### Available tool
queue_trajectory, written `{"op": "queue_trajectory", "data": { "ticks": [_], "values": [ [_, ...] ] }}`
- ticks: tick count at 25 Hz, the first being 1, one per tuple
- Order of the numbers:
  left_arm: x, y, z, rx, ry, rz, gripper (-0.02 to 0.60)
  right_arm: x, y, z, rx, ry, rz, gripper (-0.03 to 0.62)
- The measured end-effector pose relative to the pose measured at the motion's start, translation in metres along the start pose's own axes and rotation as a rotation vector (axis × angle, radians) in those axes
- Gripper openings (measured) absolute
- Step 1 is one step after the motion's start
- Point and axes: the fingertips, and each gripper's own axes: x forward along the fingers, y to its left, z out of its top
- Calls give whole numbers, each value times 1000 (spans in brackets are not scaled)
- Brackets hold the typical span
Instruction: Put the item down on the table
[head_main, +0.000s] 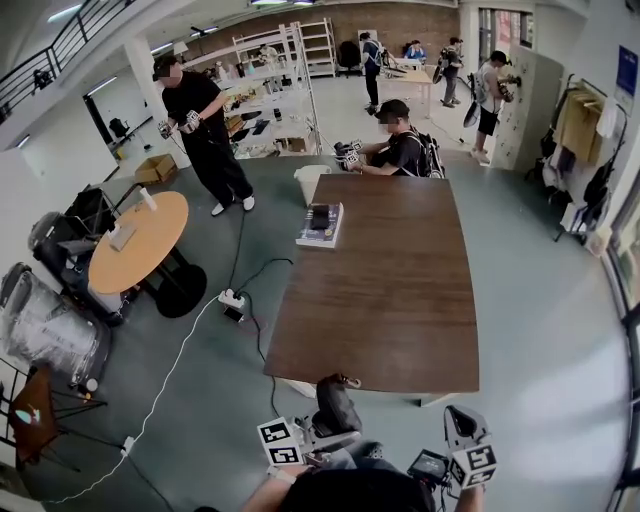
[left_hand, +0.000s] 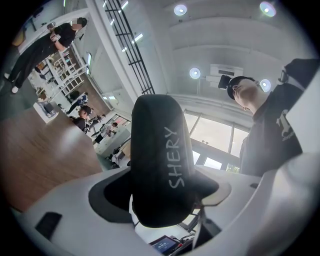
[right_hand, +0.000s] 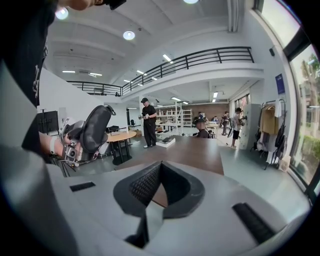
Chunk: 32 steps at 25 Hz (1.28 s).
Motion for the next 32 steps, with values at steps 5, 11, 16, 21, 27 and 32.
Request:
{"op": "queue_trajectory", "data": {
  "ticks": [5, 11, 16, 21, 27, 32],
  "values": [
    [15, 0, -6, 4, 29, 10, 359, -1, -8, 4, 13, -17, 7, -11],
    [31, 4, -20, 20, 91, 53, 359, -1, -25, -7, 15, -20, 24, -11],
    [34, 2, -24, -18, 69, 55, 359, -3, -39, -31, 9, -20, 25, -11],
    [40, -3, -35, -26, 86, 53, 359, -6, -38, -34, 24, 3, 35, -11],
    [41, 8, -37, -39, 75, 54, 359, 1, -35, -26, 18, 10, 47, -11],
    [44, 18, -31, -46, 59, 53, 359, 5, -38, -15, -7, 17, 35, -11]
  ]
}}
